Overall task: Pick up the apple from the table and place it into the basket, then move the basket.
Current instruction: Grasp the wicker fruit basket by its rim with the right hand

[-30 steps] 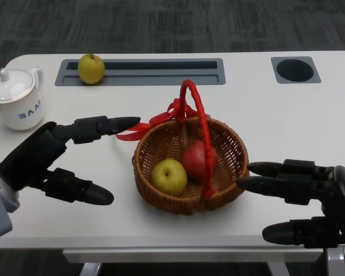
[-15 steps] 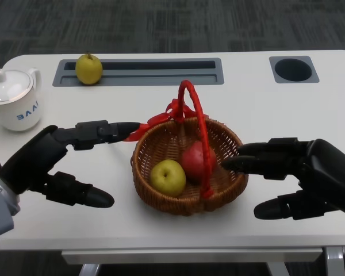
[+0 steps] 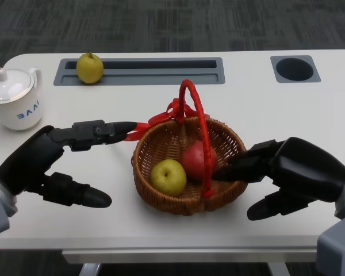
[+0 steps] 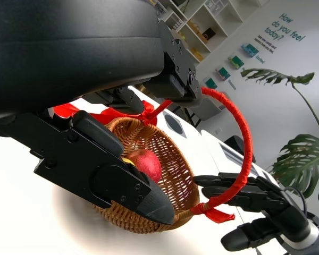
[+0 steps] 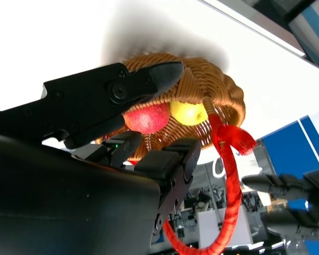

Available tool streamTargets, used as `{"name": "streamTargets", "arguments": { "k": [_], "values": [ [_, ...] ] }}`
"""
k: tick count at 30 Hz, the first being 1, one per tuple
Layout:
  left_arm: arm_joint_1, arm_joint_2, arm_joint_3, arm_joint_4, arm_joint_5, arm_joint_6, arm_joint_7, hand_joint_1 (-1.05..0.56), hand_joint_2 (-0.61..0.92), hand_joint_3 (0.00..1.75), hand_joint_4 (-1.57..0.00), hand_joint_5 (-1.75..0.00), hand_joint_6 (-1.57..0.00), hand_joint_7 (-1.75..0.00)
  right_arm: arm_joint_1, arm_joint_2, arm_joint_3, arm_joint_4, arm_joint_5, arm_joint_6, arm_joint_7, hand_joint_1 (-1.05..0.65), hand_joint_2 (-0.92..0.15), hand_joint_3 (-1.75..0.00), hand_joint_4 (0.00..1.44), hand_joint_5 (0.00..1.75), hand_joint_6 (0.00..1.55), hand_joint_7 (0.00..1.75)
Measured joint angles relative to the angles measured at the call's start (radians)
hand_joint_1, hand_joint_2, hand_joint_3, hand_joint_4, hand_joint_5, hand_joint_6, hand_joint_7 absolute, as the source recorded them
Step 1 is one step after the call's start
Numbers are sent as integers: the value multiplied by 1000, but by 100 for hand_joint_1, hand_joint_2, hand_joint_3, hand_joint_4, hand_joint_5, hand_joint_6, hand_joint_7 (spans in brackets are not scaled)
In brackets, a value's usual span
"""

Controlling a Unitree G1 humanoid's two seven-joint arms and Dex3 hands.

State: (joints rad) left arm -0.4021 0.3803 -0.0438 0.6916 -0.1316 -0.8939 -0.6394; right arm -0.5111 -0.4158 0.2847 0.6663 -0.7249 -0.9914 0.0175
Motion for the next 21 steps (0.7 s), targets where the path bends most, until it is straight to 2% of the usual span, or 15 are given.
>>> {"name": "streamTargets", "arguments": {
  "k": [7,12,16,21],
  "values": [
    [12,0,4,-5,1,0,0,-74,74,0,-61,-1,-52,0,-117,-11,118,109,-127,24,-91,-67,-87,0,70,1,63,0],
    [15,-2,6,-8,2,-2,0,-75,74,0,-62,-1,-52,0,-199,-10,211,212,-212,34,-207,-68,-86,0,73,2,65,1],
    [19,-4,7,-18,4,-4,0,-75,74,0,-63,-2,-53,-1,-279,-2,298,314,-281,50,-306,-70,-88,-1,75,1,66,1],
    [23,-13,11,-24,4,-15,1,-75,74,0,-65,-2,-55,-1,-343,19,384,398,-317,65,-367,-70,-86,0,77,2,69,1]
  ]
}}
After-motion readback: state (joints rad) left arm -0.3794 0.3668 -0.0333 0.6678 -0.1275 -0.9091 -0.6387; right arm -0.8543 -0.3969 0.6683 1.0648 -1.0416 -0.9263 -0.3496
